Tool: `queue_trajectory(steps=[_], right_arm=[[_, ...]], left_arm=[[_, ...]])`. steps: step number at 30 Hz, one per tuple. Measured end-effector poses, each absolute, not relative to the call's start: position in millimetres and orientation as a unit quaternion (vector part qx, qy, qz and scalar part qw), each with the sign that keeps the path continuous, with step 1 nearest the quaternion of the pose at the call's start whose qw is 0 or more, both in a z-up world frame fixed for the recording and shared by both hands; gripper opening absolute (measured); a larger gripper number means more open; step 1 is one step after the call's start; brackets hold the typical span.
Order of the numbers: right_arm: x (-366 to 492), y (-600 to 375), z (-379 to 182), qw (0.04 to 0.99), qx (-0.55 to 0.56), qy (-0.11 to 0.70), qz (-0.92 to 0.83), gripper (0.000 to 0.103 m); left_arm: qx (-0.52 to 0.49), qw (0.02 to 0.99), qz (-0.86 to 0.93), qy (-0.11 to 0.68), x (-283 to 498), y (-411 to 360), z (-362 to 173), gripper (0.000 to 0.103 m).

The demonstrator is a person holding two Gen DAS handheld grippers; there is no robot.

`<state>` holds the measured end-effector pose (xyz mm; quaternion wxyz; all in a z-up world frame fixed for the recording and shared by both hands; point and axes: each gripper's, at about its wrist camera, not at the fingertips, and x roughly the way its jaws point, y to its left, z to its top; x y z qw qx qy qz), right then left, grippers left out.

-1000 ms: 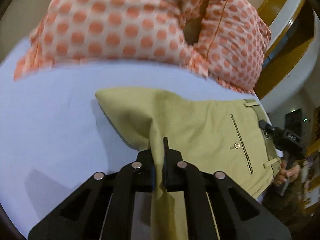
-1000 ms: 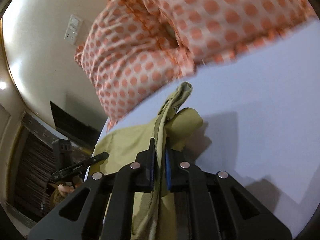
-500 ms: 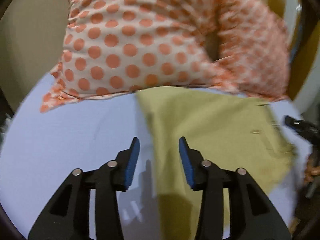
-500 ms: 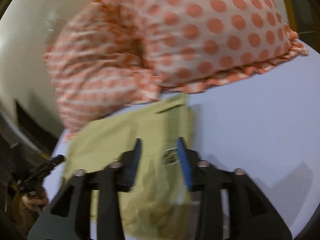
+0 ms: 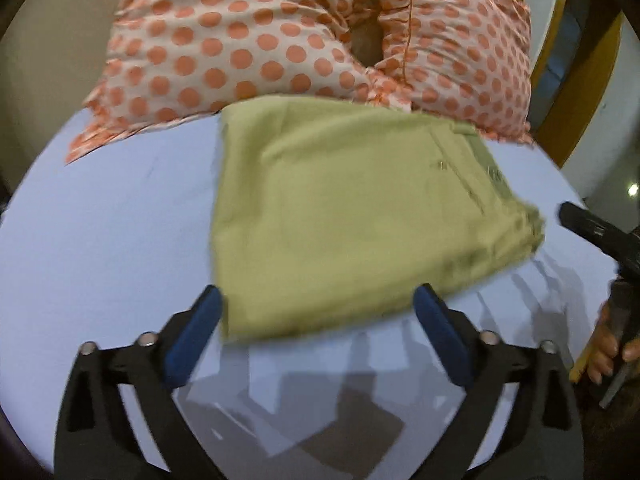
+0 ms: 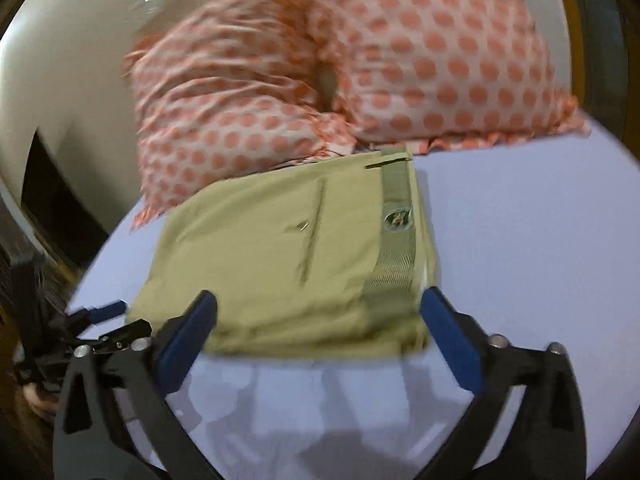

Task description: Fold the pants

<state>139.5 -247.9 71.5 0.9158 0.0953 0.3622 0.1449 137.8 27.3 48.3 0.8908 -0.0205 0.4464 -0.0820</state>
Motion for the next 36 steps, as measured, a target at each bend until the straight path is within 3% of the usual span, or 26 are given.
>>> queue_trajectory(steps=[6,11,36], right_arm=[[95.3,-196.8,39.8,0.918,-0.024,0.382,0.1,0.102],[100.9,-193.5,16.2,0.901,-0.016,0.425,0.081,0.102],[96.5,-191.5,13.5,0.905,-0.021,0.419,0.067,0.102]], left_arm=[[-0.005,0.885,-0.042,0.464,87.5,24.1,20.5,0.101],[0.011,0.887,-0.019,0.461,86.2,22.7,14.5,0.101],[0.01,0.902,-0.018,0.43,74.9,24.6,12.4,0.101]])
